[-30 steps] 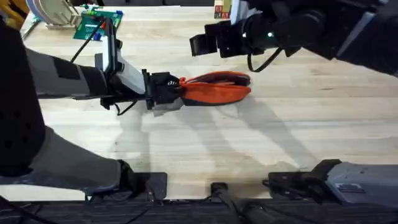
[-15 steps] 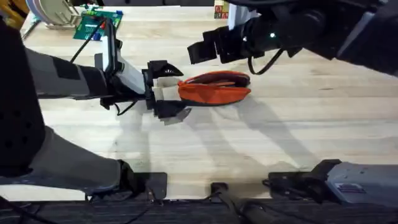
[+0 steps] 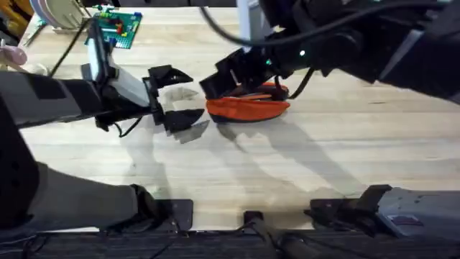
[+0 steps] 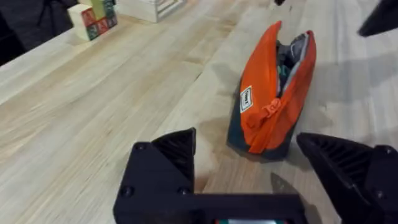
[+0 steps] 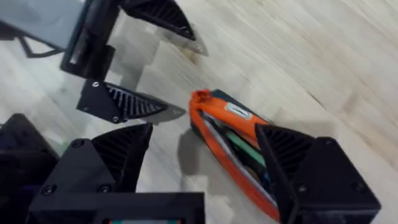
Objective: Unzip the bag, pick up the pens from the table one at a time and place them inside, then zip the bag closed.
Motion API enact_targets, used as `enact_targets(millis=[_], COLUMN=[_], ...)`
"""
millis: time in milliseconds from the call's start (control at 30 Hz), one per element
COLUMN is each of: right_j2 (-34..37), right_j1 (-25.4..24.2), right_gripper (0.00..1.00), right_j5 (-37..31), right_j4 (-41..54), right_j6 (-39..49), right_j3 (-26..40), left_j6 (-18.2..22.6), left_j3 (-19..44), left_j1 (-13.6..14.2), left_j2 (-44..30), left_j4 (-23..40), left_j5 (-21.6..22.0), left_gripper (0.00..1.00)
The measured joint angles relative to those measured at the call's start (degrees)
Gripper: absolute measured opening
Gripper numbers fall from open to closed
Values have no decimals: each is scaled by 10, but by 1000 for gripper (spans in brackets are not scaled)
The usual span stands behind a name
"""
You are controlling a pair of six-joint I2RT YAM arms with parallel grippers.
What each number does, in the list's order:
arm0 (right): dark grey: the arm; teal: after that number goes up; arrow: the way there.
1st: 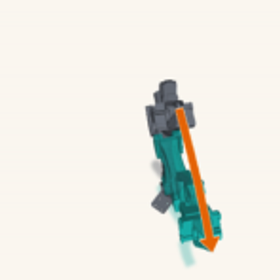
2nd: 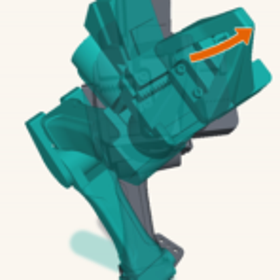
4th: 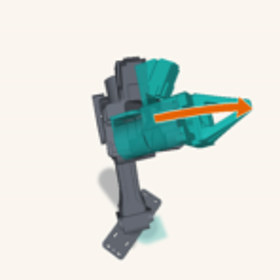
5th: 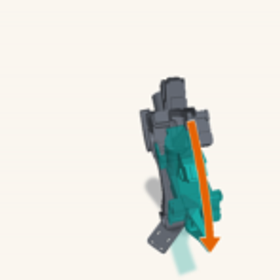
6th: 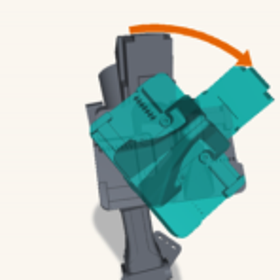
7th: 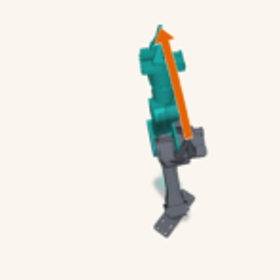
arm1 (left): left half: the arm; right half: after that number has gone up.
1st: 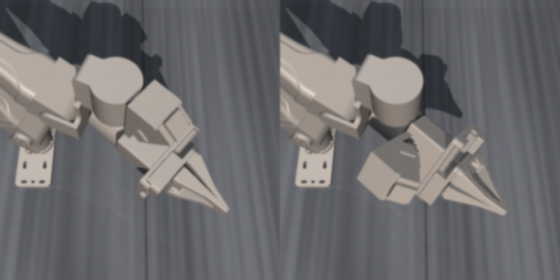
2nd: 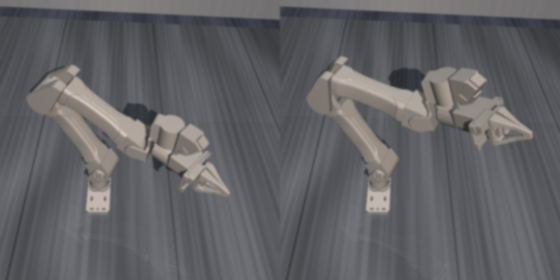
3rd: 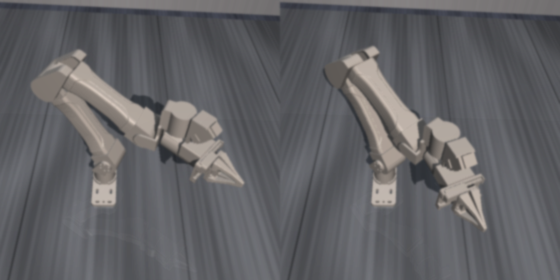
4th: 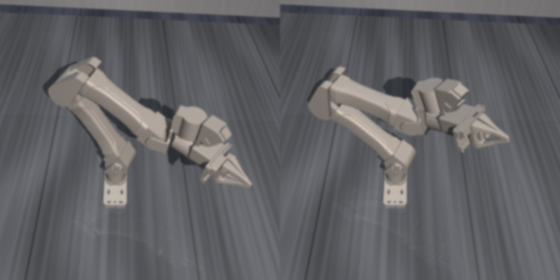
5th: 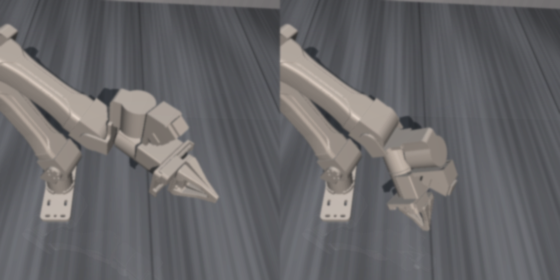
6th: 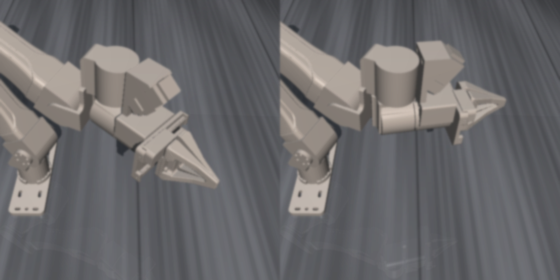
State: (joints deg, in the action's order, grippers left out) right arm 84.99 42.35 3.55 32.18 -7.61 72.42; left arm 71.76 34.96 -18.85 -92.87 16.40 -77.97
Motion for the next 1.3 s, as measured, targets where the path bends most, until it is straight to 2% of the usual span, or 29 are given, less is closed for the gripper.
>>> enact_targets(millis=[200,233,567,1000,1300], right_j2=[1,5,61,158,186], right_j1=[19,19,42,73,72], right_gripper=[997,997,997,997,975], right_j5=[4,4,4,4,4], right_j4=[1,2,26,15,-37], right_j6=[19,21,53,110,113], right_j3=[25,45,84,84,84], left_j6=[0,0,0,0,2], left_j3=[0,0,0,0,0], left_j1=[-33,-38,-38,-38,-38], left_j2=[31,45,78,78,78], left_j4=[35,53,79,80,104], left_j5=[0,10,57,73,91], left_gripper=[993,993,994,994,994])
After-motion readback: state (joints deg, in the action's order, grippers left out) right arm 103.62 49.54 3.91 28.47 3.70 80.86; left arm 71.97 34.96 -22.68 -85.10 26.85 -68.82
